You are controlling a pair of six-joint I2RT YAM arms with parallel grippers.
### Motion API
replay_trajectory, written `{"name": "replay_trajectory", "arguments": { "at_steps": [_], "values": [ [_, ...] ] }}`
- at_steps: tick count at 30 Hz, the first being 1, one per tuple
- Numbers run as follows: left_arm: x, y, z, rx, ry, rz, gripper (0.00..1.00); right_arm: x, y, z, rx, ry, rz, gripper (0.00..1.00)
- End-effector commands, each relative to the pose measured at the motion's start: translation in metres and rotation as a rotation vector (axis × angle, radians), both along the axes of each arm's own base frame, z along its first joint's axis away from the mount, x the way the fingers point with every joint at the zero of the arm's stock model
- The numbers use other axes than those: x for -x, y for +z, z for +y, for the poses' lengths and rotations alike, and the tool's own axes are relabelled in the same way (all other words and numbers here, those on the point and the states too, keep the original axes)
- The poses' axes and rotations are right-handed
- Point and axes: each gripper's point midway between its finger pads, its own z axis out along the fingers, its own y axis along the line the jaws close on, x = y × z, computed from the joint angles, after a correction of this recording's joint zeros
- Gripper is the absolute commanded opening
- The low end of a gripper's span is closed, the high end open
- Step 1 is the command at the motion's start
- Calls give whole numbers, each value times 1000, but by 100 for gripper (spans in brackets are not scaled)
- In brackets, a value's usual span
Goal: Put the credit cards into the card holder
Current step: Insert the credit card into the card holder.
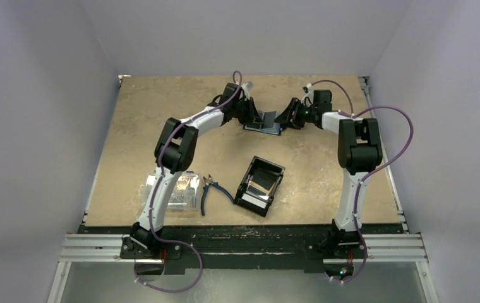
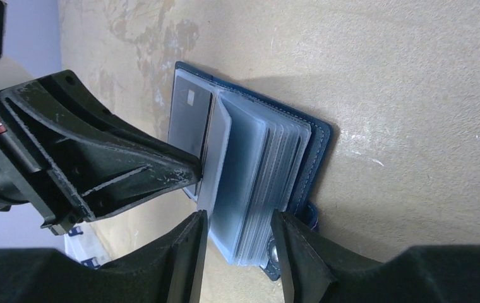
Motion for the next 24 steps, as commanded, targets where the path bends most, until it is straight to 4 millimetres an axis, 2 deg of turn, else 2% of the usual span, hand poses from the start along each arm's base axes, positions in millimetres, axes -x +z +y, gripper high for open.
{"name": "replay_trajectory", "arguments": {
  "at_steps": [1, 14, 24],
  "values": [
    [-5, -12, 9, -7, 17, -2, 1, -4, 37, -1, -2, 3, -92, 51],
    [-1, -21, 7, 3, 7, 19, 0, -5, 49, 2, 63, 3, -139, 55],
    [-1, -18, 7, 3, 4, 15, 0, 2, 56, 42, -40, 109, -168, 56]
  ]
}}
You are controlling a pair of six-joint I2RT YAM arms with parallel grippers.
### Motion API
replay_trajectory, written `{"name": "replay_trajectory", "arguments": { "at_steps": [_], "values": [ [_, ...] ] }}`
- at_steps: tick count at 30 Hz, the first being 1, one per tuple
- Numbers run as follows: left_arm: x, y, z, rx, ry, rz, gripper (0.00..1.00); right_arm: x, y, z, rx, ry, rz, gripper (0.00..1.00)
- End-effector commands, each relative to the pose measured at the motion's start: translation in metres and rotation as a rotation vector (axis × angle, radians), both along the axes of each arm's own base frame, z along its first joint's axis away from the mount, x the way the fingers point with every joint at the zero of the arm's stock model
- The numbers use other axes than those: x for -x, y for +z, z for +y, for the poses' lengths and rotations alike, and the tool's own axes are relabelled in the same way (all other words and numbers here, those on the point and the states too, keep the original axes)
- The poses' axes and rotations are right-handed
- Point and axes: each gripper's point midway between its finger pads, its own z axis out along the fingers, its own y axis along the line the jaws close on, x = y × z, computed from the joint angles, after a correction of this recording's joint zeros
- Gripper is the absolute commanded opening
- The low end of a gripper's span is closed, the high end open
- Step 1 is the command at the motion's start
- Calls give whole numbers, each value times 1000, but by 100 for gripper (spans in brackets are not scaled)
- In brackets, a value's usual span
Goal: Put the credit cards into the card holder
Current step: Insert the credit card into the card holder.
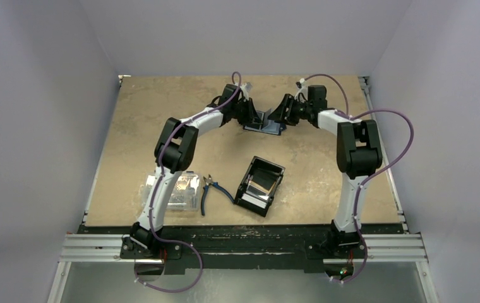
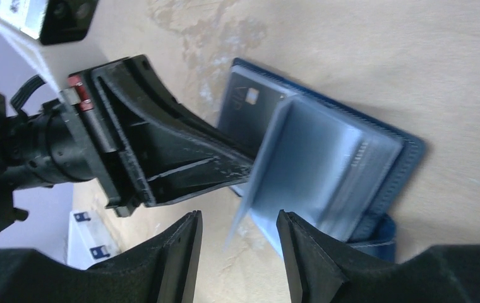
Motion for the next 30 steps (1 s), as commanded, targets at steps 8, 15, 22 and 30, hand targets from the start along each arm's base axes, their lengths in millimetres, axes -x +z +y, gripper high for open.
{"name": "replay_trajectory", "arguments": {
  "at_steps": [8, 15, 22, 30],
  "values": [
    [-1, 11, 0, 24, -6, -2, 2, -13, 28, 38, -125, 100, -108, 57],
    [-3, 59, 14, 108, 10, -4, 21, -15, 25, 59, -141, 146, -96, 57],
    [18, 81, 60, 73, 38, 11, 27, -14, 21, 71, -115, 148, -88, 58],
    [38, 79, 123, -62, 108, 16, 29, -19, 4, 76, -58, 145, -47, 58]
  ]
}}
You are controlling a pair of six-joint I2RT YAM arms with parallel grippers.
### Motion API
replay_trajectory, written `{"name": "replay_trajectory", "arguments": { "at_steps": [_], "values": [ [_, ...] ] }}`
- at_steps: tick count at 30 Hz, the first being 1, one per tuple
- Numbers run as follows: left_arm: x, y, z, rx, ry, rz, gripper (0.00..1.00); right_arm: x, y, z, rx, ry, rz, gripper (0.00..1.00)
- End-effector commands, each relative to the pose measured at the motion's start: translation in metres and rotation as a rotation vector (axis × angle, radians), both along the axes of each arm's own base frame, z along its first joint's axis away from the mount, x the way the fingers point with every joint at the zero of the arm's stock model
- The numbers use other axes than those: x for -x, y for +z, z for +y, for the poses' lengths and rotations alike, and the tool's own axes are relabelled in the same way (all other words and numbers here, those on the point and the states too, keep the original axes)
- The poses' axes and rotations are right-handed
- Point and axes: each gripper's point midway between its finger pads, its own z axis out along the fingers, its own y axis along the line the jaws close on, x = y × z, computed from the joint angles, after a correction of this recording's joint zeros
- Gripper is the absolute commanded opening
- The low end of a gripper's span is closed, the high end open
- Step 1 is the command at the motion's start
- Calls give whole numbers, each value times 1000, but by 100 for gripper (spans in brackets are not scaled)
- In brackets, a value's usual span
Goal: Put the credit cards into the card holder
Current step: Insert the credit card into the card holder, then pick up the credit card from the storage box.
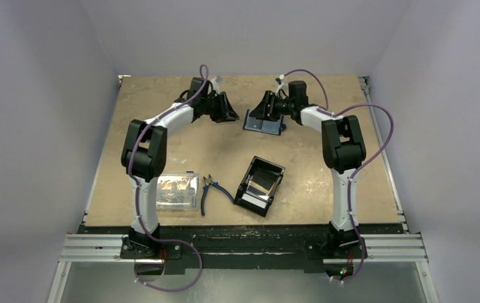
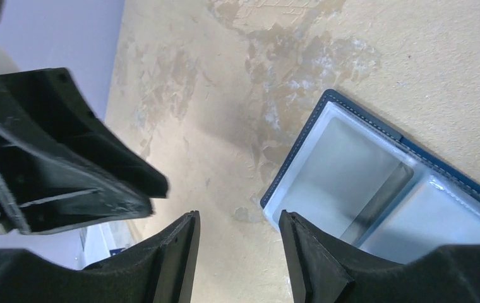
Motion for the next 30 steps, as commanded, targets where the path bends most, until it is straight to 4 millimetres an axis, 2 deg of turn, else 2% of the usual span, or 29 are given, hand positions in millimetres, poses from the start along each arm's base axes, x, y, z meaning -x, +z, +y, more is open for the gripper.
{"name": "replay_trajectory", "arguments": {
  "at_steps": [1, 4, 5, 9, 12, 15, 18, 20, 21, 22, 23, 26, 28, 30],
  "values": [
    [9, 21, 33, -79, 17, -56, 30, -9, -5, -1, 42, -11, 3, 58],
    [14, 31, 39, -93, 8, -78, 35, -8, -5, -3, 72, -1, 9, 58],
    [15, 35, 38, -87, 2, -82, 36, -8, 0, -4, 79, -4, -1, 58],
    [21, 54, 27, -16, -45, -111, 43, -3, 42, -19, 166, -48, -58, 58],
    [33, 66, 19, 22, -97, -131, 51, 16, 68, -37, 252, -83, -93, 59],
    [56, 69, 6, 13, -184, -131, 56, 59, 82, -50, 290, -97, -106, 60],
    [85, 67, -5, -58, -242, -147, 59, 117, 85, -60, 333, -35, -112, 65],
    [103, 64, -9, -104, -262, -164, 60, 158, 94, -65, 344, 29, -147, 73],
    [109, 63, -7, -113, -261, -166, 60, 171, 97, -63, 354, 89, -184, 76],
    [114, 62, -6, -115, -262, -167, 60, 189, 109, -56, 362, 160, -257, 77],
    [118, 62, -4, -114, -260, -171, 60, 201, 113, -51, 394, 201, -306, 79],
    [122, 69, 5, -157, -273, -202, 60, 253, 122, -5, 425, 412, -444, 87],
    [123, 73, 14, -205, -279, -220, 60, 287, 115, 16, 418, 531, -465, 94],
    [119, 77, 28, -254, -250, -242, 60, 311, 98, 21, 415, 614, -470, 99]
  ]
}}
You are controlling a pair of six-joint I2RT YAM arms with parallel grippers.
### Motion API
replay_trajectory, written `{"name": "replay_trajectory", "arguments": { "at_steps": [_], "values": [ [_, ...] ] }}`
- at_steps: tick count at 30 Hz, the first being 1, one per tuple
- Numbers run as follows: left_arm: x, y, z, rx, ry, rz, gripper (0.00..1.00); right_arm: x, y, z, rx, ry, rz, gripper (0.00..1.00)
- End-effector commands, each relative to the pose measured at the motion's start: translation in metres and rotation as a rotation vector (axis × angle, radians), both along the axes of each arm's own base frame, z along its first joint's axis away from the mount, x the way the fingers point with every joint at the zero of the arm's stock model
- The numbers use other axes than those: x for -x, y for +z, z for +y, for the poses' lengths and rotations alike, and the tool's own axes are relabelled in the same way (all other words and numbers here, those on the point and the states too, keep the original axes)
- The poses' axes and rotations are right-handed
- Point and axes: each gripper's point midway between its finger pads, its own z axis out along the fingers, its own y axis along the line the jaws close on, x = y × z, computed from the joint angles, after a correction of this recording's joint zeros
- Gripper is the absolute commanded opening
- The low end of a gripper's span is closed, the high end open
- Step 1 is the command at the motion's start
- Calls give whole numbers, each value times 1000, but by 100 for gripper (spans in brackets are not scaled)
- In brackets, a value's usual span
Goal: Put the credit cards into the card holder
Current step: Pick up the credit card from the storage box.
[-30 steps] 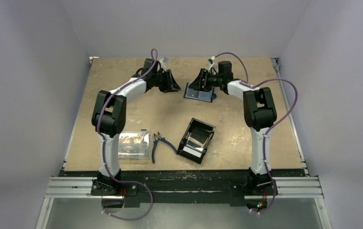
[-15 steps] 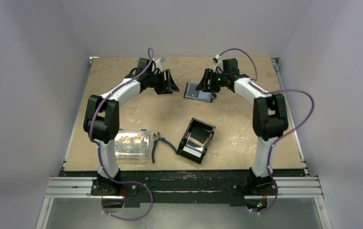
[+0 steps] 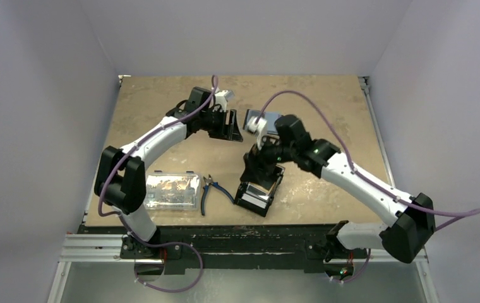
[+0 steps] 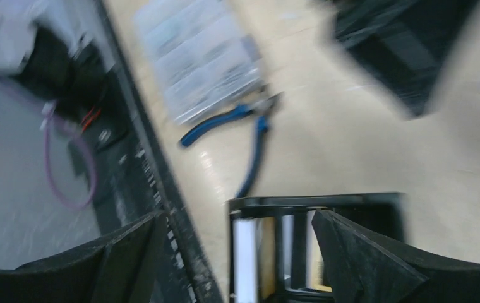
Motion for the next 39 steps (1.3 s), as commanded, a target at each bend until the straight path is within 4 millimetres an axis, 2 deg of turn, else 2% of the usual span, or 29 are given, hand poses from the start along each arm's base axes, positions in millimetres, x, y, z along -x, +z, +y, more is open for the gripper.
{"name": "replay_trajectory", "arguments": {
  "at_steps": [1, 3, 7, 9, 12, 18, 23, 30, 39],
  "values": [
    [-14, 24, 37, -94, 61, -135, 60, 60, -42, 5, 117, 241, -35, 99],
    [-16, 27, 48, -61, 104, -153, 60, 71, -55, -2, 144, 298, -103, 99],
    [-17, 40, 69, 26, 182, -166, 60, 95, -52, -8, 116, 501, -221, 99],
    [-15, 50, 72, 32, 192, -192, 59, 95, -58, -10, 135, 547, -268, 99],
    [-15, 60, 79, 10, 215, -231, 59, 95, -85, -15, 203, 571, -209, 99],
    [-16, 71, 87, -12, 238, -273, 59, 101, -106, 3, 198, 678, -28, 99],
    [-17, 70, 90, -26, 237, -268, 59, 102, -139, 0, 288, 706, 132, 99],
    [-18, 67, 88, -20, 225, -250, 59, 99, -144, 1, 314, 683, 167, 96],
    [-19, 65, 90, -19, 227, -243, 58, 110, -151, 6, 324, 735, 213, 82]
  ]
}}
